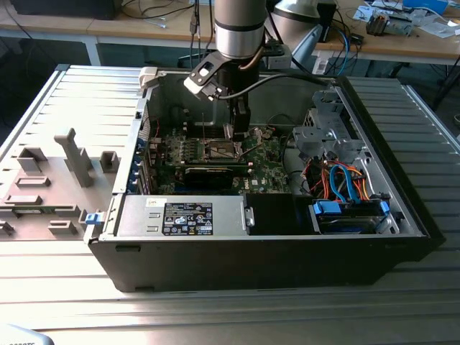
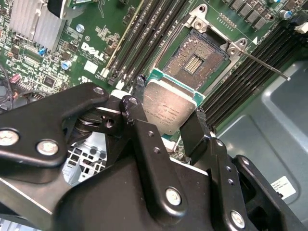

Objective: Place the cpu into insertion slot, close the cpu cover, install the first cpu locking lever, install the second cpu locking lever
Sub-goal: 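Place the cpu into insertion slot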

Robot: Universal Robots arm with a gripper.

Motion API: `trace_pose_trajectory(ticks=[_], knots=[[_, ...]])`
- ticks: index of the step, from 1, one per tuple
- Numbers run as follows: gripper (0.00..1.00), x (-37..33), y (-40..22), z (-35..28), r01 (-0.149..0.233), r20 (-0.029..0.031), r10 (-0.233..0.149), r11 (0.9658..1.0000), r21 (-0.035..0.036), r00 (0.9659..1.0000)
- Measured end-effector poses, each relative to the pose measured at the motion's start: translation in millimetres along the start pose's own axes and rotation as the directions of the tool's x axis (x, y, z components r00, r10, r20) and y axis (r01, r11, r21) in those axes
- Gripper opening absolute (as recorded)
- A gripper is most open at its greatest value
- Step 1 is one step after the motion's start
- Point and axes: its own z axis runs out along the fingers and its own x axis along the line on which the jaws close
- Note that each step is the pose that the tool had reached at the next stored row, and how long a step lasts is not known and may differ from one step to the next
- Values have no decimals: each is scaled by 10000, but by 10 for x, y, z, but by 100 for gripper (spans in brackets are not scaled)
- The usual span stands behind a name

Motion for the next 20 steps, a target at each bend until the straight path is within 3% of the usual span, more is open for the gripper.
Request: trace_pose_trajectory(ticks=[20], knots=[[54,48,-50,94,0,-1,0,10000,0,10000]])
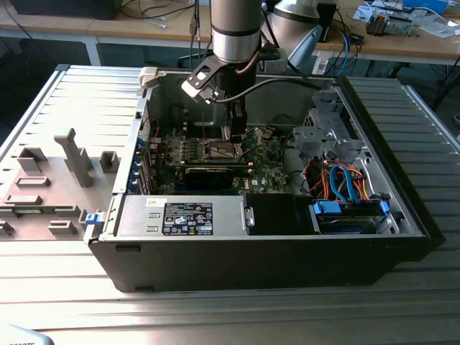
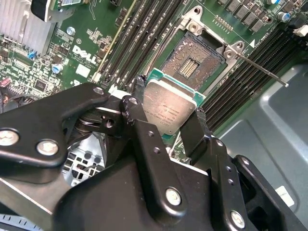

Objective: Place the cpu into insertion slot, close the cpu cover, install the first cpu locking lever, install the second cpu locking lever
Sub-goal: 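Place the cpu into insertion slot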

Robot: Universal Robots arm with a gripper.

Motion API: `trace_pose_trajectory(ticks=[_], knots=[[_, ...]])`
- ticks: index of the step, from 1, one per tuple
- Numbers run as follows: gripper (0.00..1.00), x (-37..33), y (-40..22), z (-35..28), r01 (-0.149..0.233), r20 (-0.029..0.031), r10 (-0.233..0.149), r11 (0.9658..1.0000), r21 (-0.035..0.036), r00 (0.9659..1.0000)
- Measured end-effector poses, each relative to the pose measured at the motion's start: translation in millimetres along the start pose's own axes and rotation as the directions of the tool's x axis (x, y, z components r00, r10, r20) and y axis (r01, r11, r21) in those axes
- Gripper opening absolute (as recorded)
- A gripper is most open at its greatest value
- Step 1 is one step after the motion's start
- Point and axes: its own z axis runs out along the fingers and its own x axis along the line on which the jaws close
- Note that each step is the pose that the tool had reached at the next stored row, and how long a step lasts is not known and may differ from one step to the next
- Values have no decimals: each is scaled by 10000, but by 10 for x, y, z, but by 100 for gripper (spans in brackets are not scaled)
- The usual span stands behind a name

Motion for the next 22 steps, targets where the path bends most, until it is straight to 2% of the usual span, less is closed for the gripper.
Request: trace_pose_trajectory(ticks=[22], knots=[[54,10,-23,68,1,3,-1,10000,1,10000]])
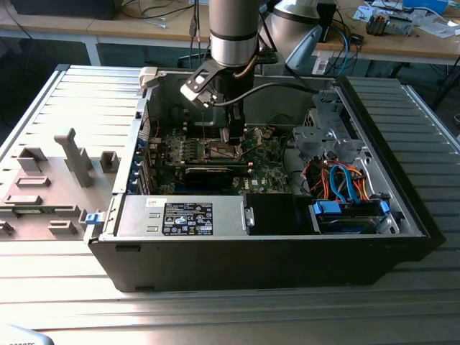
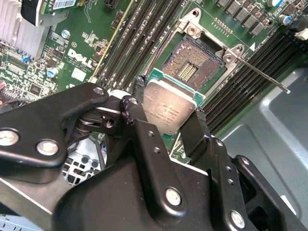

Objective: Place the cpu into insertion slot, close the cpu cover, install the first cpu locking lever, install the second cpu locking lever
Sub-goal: 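Place the cpu into insertion slot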

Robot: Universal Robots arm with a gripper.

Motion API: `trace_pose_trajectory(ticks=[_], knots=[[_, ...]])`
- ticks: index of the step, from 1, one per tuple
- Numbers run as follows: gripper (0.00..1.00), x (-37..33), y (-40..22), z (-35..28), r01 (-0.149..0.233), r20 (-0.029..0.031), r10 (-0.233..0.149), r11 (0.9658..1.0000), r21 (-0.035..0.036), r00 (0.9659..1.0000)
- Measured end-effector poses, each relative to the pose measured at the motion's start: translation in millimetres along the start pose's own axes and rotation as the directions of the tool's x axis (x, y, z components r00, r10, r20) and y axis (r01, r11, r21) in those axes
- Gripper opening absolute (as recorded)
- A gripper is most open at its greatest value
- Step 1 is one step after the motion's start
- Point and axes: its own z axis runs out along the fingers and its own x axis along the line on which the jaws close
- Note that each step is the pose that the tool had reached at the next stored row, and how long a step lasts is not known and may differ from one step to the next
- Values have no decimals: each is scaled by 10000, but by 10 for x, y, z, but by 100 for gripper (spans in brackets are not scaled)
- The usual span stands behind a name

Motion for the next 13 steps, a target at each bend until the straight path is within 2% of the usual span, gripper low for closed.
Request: trace_pose_trajectory(ticks=[13], knots=[[54,6,-12,46,0,0,0,10000,1,10000]])
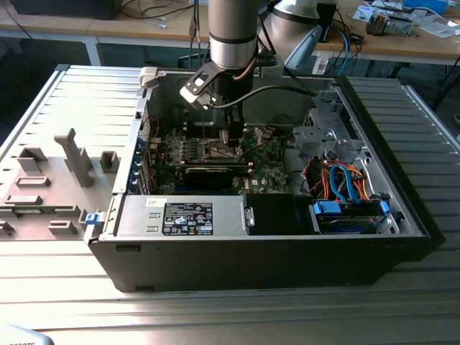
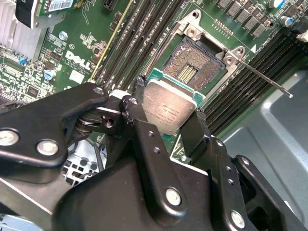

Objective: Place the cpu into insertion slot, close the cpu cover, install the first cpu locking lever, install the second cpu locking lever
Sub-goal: 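Place the cpu into insertion slot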

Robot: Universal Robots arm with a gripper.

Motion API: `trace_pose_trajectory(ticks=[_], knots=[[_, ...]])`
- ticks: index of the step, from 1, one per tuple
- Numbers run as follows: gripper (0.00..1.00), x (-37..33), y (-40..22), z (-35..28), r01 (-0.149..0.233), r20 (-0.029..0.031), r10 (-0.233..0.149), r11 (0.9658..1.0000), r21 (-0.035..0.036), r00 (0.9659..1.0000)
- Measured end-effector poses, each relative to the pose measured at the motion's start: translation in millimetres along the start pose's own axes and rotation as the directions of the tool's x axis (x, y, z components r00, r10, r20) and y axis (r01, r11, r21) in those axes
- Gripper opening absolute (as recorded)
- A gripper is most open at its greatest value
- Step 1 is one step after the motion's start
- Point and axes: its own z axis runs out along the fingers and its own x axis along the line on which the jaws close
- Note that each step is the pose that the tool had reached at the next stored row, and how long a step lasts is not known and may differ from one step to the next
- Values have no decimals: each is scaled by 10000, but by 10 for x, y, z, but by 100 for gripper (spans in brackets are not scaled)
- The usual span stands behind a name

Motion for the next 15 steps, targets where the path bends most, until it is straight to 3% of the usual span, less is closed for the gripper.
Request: trace_pose_trajectory(ticks=[12,15], knots=[[54,82,-28,64,0,-1,0,10000,-2,10000],[54,97,-62,92,-13,0,13,10000,0,10000]])
